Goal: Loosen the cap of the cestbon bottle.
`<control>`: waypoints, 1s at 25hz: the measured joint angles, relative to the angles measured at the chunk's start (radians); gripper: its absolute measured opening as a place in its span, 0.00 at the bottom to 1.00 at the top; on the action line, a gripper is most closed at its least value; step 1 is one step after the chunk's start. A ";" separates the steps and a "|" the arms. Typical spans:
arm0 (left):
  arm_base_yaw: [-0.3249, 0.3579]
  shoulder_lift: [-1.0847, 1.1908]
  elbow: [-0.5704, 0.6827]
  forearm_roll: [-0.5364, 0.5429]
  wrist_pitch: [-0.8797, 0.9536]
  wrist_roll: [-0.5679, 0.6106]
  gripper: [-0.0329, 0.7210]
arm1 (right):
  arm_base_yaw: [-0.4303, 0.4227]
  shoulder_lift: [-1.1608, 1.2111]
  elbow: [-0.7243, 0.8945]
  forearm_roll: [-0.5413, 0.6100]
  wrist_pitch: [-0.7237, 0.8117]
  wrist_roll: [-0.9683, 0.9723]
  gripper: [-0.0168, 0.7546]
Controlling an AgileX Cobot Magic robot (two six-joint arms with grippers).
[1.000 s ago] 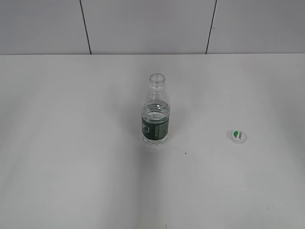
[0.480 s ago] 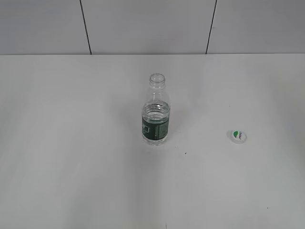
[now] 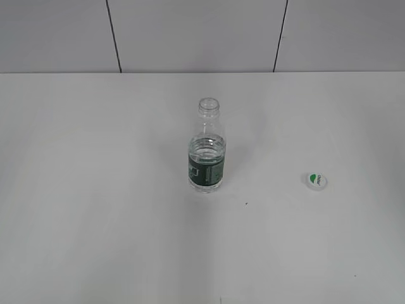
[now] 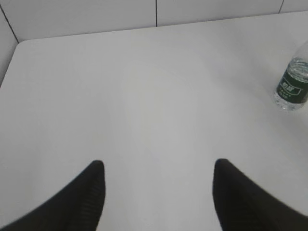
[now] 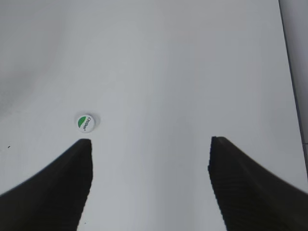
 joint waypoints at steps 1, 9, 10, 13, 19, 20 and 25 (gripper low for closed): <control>0.000 0.000 0.003 0.000 0.003 0.000 0.62 | 0.000 -0.010 0.000 0.005 0.004 -0.003 0.77; 0.000 0.000 0.003 -0.002 0.009 0.003 0.60 | 0.000 -0.192 0.031 0.000 0.014 -0.028 0.77; 0.000 0.000 0.003 -0.002 0.009 0.003 0.60 | 0.000 -0.226 0.050 0.000 0.009 -0.035 0.77; 0.000 0.000 0.003 -0.002 0.009 0.003 0.59 | 0.000 -0.375 0.122 0.000 -0.001 -0.051 0.77; 0.000 0.000 0.003 -0.002 0.009 0.003 0.57 | 0.000 -0.628 0.299 0.014 -0.008 -0.061 0.77; 0.000 0.000 0.003 -0.002 0.010 0.003 0.56 | 0.000 -0.676 0.327 0.019 -0.008 -0.062 0.77; 0.000 0.000 0.003 -0.002 0.010 0.004 0.55 | 0.000 -0.894 0.452 0.025 -0.007 -0.063 0.77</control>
